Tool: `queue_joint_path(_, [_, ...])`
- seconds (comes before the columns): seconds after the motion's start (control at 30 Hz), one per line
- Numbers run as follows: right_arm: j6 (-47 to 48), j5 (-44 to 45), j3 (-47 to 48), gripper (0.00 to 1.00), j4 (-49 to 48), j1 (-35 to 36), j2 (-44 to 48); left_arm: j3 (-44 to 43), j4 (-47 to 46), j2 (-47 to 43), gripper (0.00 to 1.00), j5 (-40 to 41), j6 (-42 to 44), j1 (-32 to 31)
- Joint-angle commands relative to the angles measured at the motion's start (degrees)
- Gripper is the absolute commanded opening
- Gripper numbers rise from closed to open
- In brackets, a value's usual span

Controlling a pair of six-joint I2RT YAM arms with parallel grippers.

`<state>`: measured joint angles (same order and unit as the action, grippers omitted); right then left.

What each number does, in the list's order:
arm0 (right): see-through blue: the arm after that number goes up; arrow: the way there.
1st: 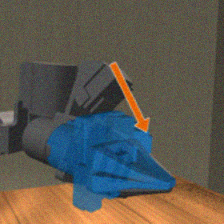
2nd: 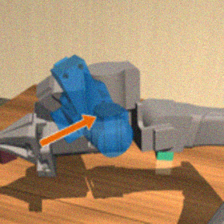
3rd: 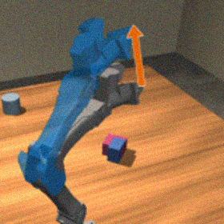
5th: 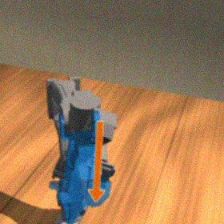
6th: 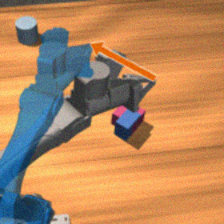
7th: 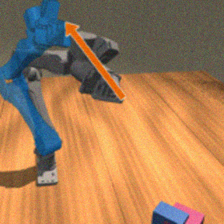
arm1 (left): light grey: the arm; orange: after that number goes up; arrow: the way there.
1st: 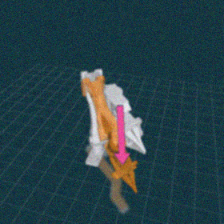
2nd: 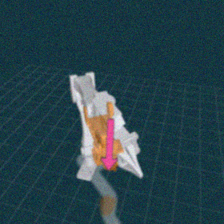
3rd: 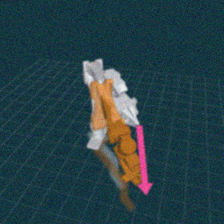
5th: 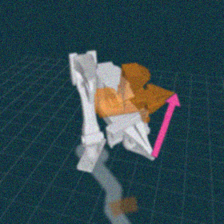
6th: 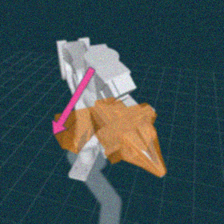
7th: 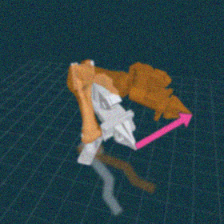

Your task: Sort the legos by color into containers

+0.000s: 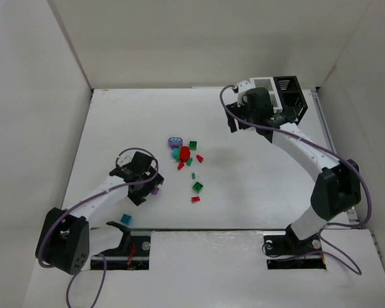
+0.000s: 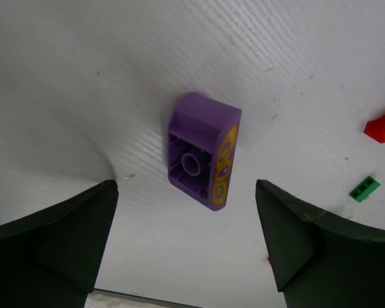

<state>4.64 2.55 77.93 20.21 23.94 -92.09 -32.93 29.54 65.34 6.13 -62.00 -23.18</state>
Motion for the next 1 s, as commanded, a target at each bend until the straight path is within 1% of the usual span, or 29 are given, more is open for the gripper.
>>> queue_joint_path(0.0, [-1.39, -0.88, 1.96, 0.81, -0.61, -0.04, -0.37, -1.09, -1.24, -1.09, 0.85, 1.78, -3.48, -0.29])
queue_joint_path(0.1, [-1.39, -1.4, 1.96, 0.81, -0.61, -0.04, -1.07, -1.09, -2.64, 1.18, 0.78, 2.31, -3.48, -0.29])
queue_joint_path(0.2, [-1.39, -1.4, 1.96, 0.81, -0.61, -0.04, -1.07, -0.56, -2.65, 2.42, 0.74, 3.36, -4.18, -0.29])
queue_joint_path(0.23, [-1.39, -1.4, 1.44, 0.81, -0.61, -0.04, -0.46, -0.56, -2.65, 2.42, 0.7, 3.36, -4.71, -0.29])
queue_joint_path(0.33, [-1.39, -0.88, 0.83, 0.81, -0.61, -0.57, 0.68, -0.56, -3.26, 2.95, 0.64, 4.94, -5.24, -0.29])
queue_joint_path(0.37, [-1.39, -0.88, 0.82, 0.81, -0.61, -0.57, 0.69, -0.56, -3.26, 3.56, 0.6, 5.73, -5.24, -0.29])
queue_joint_path(0.5, [-2.01, -0.88, -0.32, 0.81, -0.08, -0.57, 1.83, -1.17, -3.26, 5.67, 0.52, 7.23, -5.24, -0.29])
queue_joint_path(0.53, [-2.01, -0.35, -0.32, 0.81, -0.08, -0.57, 1.83, -1.87, -3.78, 5.67, 0.41, 7.23, -4.11, -0.29])
queue_joint_path(0.6, [-2.62, 0.18, -1.46, 0.81, 0.45, -0.57, 2.45, -2.57, -3.79, 6.38, 0.33, 7.23, -4.1, -0.29])
queue_joint_path(0.63, [-2.62, 0.18, -1.47, 0.81, 1.06, -0.57, 3.14, -2.58, -4.31, 6.38, 0.26, 7.23, -3.4, -0.29])
queue_joint_path(0.7, [-2.62, -0.43, -2.6, 0.81, 1.06, 0.05, 3.84, -3.28, -5.63, 6.38, 0.22, 7.23, -1.47, -0.29])
queue_joint_path(0.73, [-2.62, -1.22, -3.3, 0.81, 1.06, 0.05, 4.46, -3.28, -6.5, 4.81, 0.22, 7.23, -0.15, -1.07])
queue_joint_path(0.77, [-2.01, -3.93, -3.31, 0.82, 0.37, 0.57, 4.47, -4.41, -8.69, 3.93, 0.2, 7.23, 1.6, -2.04])
queue_joint_path(0.83, [-2.01, -7.71, -4.62, 0.82, -0.42, 0.58, 5.69, -5.48, -10.98, 0.43, 0.2, 6.62, 8.18, -3.44])
queue_joint_path(0.87, [-1.49, -9.91, -4.63, 0.82, -0.43, 0.58, 5.7, -6.09, -13.87, -0.9, 0.2, 5.92, 11.34, -4.76])
queue_joint_path(0.9, [-1.48, -14.8, -5.15, 0.82, -1.3, 0.58, 6.22, -7.23, -15.29, -2.48, 0.2, 5.04, 13.46, -5.47])
queue_joint_path(0.93, [-1.48, -17.29, -5.77, 0.82, -2.18, 0.58, 6.23, -7.24, -17.48, -4.15, 0.2, 3.38, 20.01, -6.17])
queue_joint_path(0.97, [-0.87, -20.1, -5.77, 0.82, -2.8, 0.06, 6.92, -7.24, -19.93, -7.91, 0.2, 1.36, 23.03, -6.96])
